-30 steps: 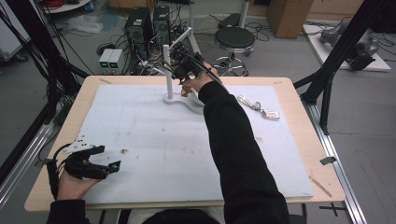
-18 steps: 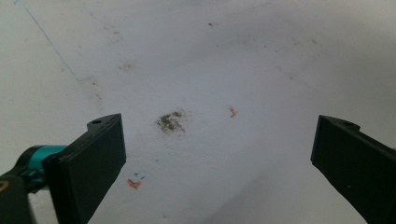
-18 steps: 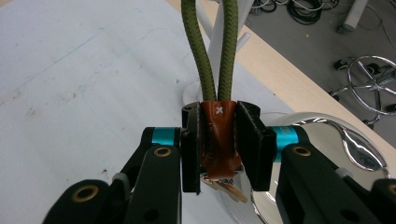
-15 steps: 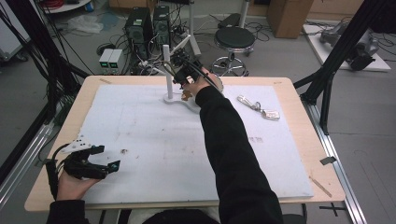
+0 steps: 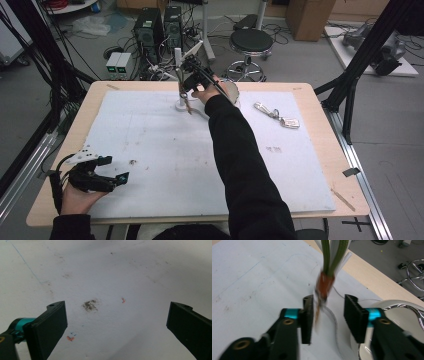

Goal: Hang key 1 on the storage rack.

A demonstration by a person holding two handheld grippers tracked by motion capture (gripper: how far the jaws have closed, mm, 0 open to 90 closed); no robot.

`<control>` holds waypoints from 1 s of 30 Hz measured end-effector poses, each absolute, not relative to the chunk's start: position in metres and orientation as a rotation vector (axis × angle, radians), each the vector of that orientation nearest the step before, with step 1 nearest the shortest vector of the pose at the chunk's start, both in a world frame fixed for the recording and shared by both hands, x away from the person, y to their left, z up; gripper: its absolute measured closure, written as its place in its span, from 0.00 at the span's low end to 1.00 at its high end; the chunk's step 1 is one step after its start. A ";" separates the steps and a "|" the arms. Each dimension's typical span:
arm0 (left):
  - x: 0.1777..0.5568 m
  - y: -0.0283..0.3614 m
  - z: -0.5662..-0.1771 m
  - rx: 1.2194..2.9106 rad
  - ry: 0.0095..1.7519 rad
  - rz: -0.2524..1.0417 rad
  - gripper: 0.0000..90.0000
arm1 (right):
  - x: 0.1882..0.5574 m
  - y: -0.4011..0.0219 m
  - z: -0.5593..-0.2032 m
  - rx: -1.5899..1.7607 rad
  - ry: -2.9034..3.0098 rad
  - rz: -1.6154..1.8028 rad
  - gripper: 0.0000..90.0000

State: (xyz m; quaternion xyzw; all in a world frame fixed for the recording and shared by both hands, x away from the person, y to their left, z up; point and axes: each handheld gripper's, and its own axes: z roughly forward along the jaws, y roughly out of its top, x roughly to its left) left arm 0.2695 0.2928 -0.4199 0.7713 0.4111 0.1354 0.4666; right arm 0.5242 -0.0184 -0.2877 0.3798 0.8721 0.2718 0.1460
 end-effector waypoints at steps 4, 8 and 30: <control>0.269 0.292 -0.420 1.894 1.009 0.334 0.04 | 0.521 -0.022 -0.284 1.046 2.544 0.756 0.37; 0.269 0.292 -0.420 1.891 1.011 0.333 0.04 | 0.519 -0.028 -0.279 1.038 2.553 0.765 0.16; 0.270 0.292 -0.420 1.898 1.014 0.338 0.04 | 0.497 -0.096 -0.274 1.013 2.546 0.783 0.02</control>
